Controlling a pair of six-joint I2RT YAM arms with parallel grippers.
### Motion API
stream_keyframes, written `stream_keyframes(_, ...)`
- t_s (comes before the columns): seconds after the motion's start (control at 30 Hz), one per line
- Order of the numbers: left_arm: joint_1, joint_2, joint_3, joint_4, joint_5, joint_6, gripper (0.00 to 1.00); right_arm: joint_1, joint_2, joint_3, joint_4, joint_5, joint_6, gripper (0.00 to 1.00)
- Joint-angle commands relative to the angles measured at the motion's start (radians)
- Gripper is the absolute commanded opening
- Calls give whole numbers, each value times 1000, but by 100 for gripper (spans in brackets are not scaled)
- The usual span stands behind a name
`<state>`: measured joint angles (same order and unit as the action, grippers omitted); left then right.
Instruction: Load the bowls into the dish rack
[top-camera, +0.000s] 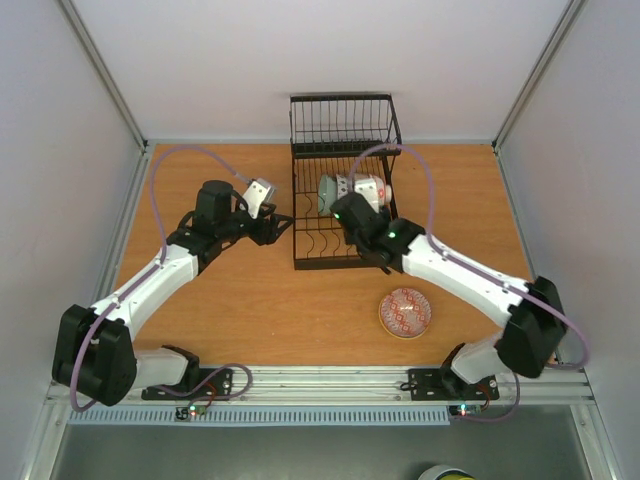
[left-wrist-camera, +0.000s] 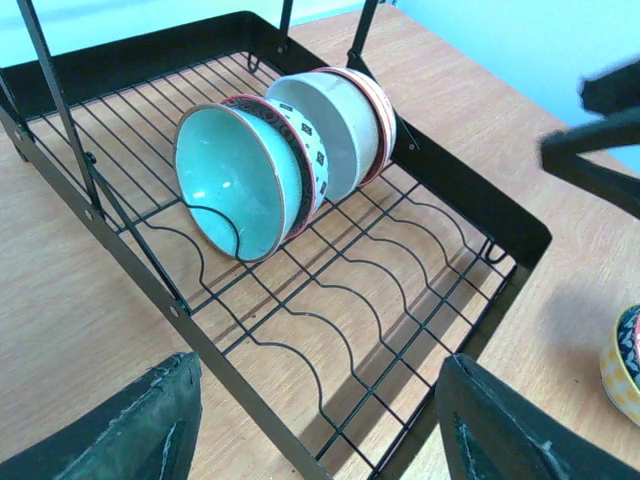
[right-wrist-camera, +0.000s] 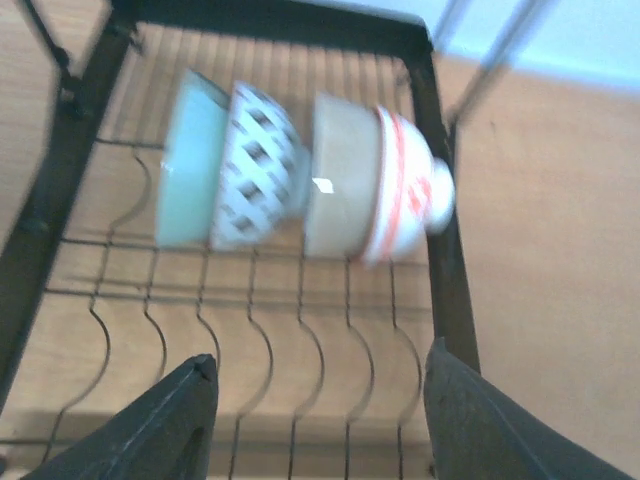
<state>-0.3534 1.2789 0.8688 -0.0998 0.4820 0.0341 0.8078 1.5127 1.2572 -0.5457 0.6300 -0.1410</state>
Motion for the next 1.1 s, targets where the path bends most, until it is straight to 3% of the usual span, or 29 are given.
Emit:
stream_keyframes(0.0, 3, 8, -4, 46, 20, 15, 65, -2, -151, -173, -217, 63, 326, 50)
stream_keyframes(0.27, 4, 29, 3, 47, 31, 12, 65, 123, -454, -381, -677, 103, 776, 49)
stream_keyframes(0.47, 4, 60, 15, 43, 47, 4, 65, 287, -486, -431, -948, 62, 1117, 49)
stream_keyframes(0.73, 2, 52, 12, 39, 50, 1, 64, 378, -365, -489, -965, 53, 1276, 48)
stream_keyframes(1.07, 2, 49, 11, 36, 53, 2, 64, 376, -442, -611, -805, 29, 1204, 38)
